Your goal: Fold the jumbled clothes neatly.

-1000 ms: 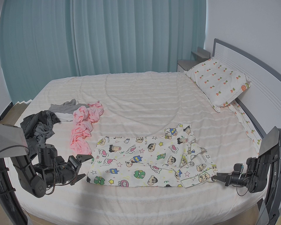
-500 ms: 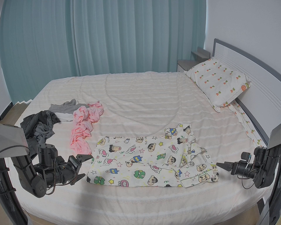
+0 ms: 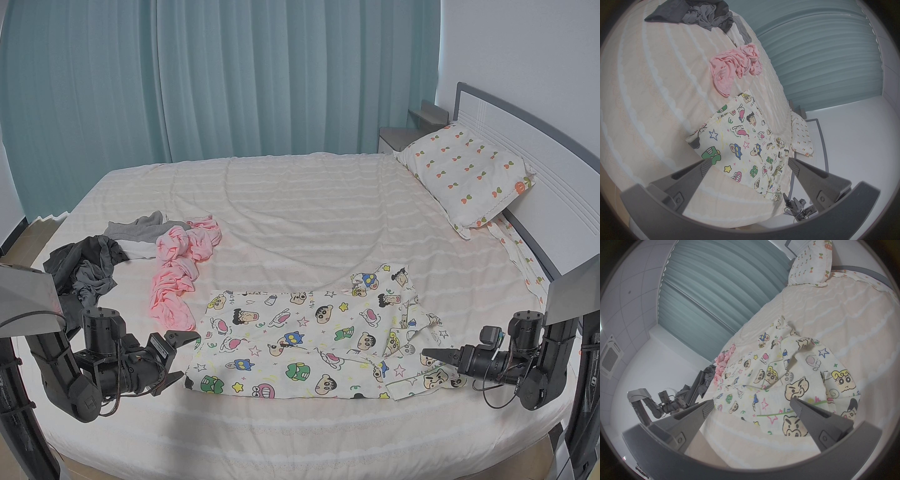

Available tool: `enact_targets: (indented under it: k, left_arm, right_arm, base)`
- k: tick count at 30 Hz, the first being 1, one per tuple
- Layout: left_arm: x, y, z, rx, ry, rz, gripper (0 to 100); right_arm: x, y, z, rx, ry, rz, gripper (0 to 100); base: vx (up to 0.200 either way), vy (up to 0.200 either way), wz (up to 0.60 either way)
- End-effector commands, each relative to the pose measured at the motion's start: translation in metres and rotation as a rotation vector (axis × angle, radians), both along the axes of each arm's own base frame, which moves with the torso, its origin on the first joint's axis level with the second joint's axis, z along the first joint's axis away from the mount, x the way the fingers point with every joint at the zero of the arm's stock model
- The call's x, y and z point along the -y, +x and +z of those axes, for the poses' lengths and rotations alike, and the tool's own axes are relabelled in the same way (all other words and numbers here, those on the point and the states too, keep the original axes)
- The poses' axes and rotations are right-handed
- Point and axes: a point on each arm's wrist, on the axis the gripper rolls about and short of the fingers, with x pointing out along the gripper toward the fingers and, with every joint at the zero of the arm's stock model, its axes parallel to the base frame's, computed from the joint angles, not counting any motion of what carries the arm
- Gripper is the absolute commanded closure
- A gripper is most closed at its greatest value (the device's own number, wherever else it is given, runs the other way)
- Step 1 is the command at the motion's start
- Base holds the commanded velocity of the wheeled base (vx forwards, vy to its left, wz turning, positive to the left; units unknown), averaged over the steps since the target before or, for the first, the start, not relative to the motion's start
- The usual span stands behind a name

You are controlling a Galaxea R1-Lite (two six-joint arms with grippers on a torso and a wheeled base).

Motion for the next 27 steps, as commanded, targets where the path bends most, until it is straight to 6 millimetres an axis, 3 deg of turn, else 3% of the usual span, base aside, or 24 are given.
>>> enact_targets:
  k: [1, 7, 13, 17, 19, 21, 27]
  left_arm:
    - [0.001, 0.000, -0.001, -0.003, 0.000, -0.003, 0]
    - [0.007, -0.001, -0.005, -0.007, 0.039, -0.012, 0]
    - [0.016, 0.007, -0.017, 0.037, 0.175, -0.105, 0]
    - [0.019, 0.035, -0.023, 0.165, 0.409, -0.215, 0]
    - [0.019, 0.038, -0.024, 0.164, 0.440, -0.241, 0]
    - [0.017, 0.055, -0.025, 0.126, 0.539, -0.324, 0]
    - [0.006, 0.083, -0.023, 0.042, 0.619, -0.396, 0]
  right_arm:
    - [-0.004, 0.010, -0.030, -0.040, -0.022, -0.004, 0]
    - [0.005, 0.009, -0.033, -0.049, -0.026, -0.029, 0]
    - [0.005, 0.006, -0.012, -0.004, -0.015, -0.020, 0]
    - [0.018, 0.006, -0.010, 0.000, -0.013, -0.064, 0]
    - [0.021, 0.006, -0.009, 0.001, -0.012, -0.073, 0]
    - [0.030, 0.005, -0.007, 0.006, -0.006, -0.096, 0]
    - [0.046, -0.005, 0.001, 0.002, 0.044, -0.071, 0]
  base:
    - [0.000, 0.000, 0.00]
    - [0.000, 0.000, 0.00]
    - [0.000, 0.000, 0.00]
    - [0.000, 0.000, 0.00]
    - [0.000, 0.000, 0.00]
    - [0.000, 0.000, 0.00]
    - [0.000, 0.000, 0.00]
